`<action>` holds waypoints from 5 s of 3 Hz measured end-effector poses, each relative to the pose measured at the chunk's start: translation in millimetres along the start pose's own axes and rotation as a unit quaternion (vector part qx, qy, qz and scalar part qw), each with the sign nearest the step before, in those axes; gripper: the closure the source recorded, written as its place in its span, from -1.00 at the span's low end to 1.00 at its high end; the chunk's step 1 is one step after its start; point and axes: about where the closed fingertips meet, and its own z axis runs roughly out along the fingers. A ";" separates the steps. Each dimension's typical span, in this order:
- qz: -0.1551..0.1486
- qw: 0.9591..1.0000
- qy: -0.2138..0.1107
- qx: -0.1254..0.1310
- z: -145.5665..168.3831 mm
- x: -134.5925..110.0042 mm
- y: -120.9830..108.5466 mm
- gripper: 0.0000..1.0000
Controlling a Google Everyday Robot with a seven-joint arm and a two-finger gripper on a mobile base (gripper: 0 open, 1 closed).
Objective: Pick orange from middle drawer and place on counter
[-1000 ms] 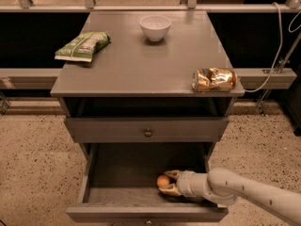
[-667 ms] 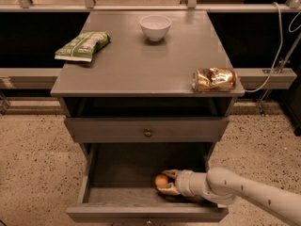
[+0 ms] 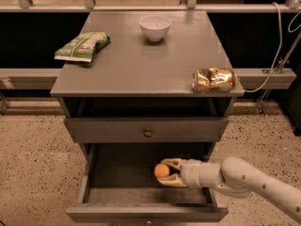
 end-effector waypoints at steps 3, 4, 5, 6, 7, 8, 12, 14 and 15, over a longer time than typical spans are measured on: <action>-0.150 0.985 -0.071 -0.038 -115.0 -182.2 -27.9 1.00; -0.161 0.982 -0.087 -0.054 -114.7 -191.5 -25.9 1.00; -0.219 0.964 -0.136 -0.057 -145.4 -264.1 -35.6 1.00; -0.268 0.951 -0.145 -0.058 -170.5 -317.9 -38.8 1.00; -0.312 0.941 -0.121 -0.057 -191.4 -373.6 -58.3 1.00; -0.316 0.943 -0.092 -0.043 -200.7 -415.4 -96.3 1.00; -0.140 0.989 -0.043 0.027 -153.6 -413.2 -299.5 1.00; -0.071 0.997 0.008 0.028 -154.3 -340.6 -314.2 1.00; -0.049 0.998 0.024 0.025 -141.5 -312.7 -318.3 1.00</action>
Offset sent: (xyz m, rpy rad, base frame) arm -0.0222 -0.0344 0.2964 0.0291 -0.3390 0.2846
